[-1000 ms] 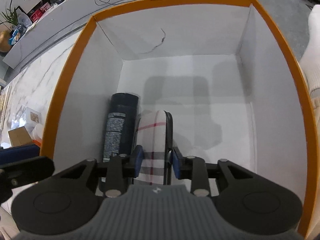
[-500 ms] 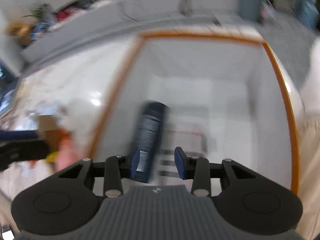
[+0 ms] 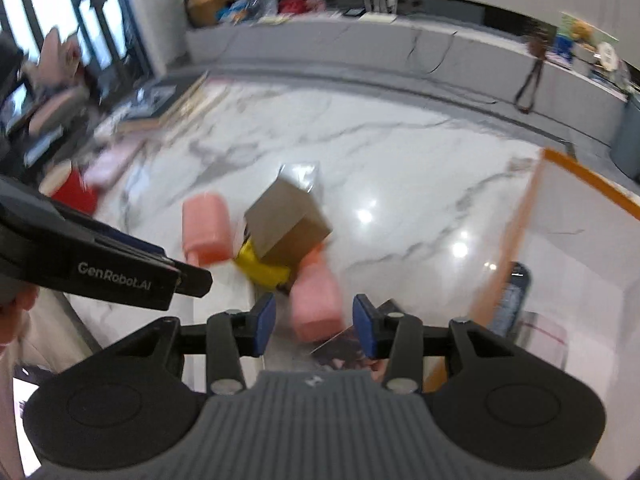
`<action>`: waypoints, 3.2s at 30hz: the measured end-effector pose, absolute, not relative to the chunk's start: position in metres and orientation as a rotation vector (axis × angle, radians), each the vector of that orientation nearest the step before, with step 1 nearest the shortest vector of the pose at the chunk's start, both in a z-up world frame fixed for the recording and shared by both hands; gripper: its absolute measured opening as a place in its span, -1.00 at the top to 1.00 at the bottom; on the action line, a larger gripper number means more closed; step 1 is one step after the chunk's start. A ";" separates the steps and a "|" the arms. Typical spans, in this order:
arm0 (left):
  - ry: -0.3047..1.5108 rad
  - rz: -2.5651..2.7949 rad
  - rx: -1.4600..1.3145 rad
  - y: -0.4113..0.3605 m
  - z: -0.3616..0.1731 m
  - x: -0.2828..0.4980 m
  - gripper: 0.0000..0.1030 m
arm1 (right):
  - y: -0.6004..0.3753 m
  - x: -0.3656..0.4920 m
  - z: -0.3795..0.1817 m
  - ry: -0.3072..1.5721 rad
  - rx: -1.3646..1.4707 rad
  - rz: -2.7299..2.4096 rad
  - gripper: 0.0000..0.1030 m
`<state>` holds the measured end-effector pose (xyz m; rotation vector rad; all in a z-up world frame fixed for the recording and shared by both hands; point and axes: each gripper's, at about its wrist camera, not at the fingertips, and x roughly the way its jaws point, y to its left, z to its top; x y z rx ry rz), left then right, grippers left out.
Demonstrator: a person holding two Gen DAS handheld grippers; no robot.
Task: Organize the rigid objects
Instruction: 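Grasp the white box with the left tool while the right tool grasps the pink pump bottle, then carry the white box and pink bottle into the orange box and release both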
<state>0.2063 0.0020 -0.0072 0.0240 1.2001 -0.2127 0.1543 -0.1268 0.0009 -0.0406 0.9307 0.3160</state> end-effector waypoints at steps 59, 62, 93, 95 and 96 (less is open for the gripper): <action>1.441 -0.245 -0.034 0.039 -0.090 0.223 -0.50 | -0.073 0.180 -0.079 1.121 -0.209 0.395 0.11; 1.430 -0.241 -0.040 0.042 -0.087 0.217 -0.47 | -0.076 0.175 -0.076 1.112 -0.196 0.389 0.12; 1.065 -0.433 0.021 -0.016 0.066 0.166 -0.33 | -0.156 0.108 0.061 0.803 -0.114 0.244 0.18; 1.022 -0.472 0.028 -0.032 0.083 0.164 -0.33 | -0.172 0.106 0.073 0.774 -0.110 0.203 0.18; 1.003 -0.493 0.033 -0.039 0.091 0.164 -0.33 | -0.179 0.103 0.078 0.764 -0.111 0.183 0.18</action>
